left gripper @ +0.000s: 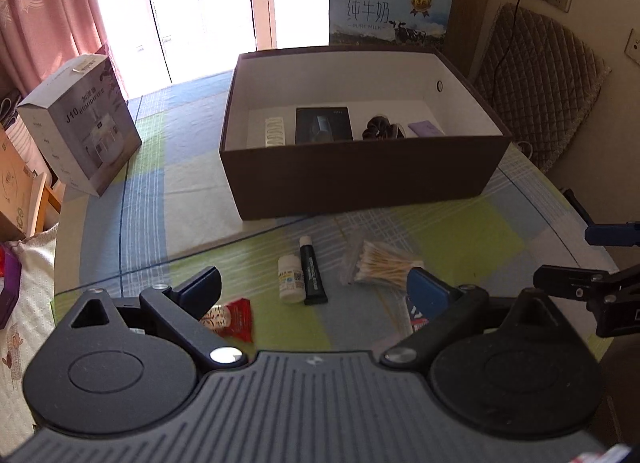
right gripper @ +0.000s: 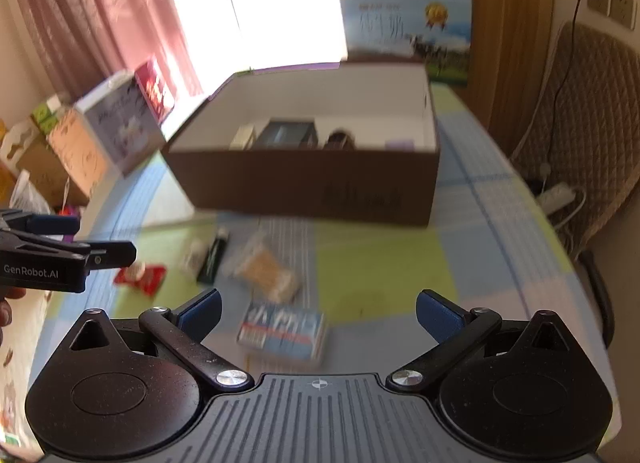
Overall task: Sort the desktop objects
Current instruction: 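Withdraw both tools from the brown box toward the table, then grasp red candy packet with left tool while right tool grasps clear plastic cup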
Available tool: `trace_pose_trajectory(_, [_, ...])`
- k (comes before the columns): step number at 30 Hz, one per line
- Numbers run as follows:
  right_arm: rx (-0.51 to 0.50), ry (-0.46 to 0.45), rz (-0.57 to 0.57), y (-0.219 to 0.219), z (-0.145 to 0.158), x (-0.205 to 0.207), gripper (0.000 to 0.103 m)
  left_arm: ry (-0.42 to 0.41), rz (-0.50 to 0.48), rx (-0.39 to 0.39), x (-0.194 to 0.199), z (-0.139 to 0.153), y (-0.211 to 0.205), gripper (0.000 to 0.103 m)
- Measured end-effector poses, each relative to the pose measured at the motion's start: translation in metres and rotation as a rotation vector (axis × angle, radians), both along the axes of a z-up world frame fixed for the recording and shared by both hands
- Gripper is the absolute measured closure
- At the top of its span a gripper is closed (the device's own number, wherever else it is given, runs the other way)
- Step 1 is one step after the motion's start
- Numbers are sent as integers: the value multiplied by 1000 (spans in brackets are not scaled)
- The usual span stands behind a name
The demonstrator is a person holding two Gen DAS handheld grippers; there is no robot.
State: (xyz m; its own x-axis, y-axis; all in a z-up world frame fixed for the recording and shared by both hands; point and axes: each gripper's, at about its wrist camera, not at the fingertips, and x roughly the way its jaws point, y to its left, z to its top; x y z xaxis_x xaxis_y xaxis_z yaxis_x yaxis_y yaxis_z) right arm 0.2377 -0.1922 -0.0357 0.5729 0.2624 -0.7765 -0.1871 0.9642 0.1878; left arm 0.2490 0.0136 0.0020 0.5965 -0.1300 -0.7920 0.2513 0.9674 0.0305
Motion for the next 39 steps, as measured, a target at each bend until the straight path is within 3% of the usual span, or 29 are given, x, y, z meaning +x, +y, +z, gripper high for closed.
trace_pose_trajectory(11, [0,117,47,14,-30,-19,2,108,4,21,-25,-33,1,5])
trace_pose_trajectory(29, [-40,266,93,34,-76,-18,3,236,42,68,-38,-78,12,5])
trace_pose_trajectory(39, [-83,314,141,49,-96,-12,24,271,56,85,-31,-94,17,5])
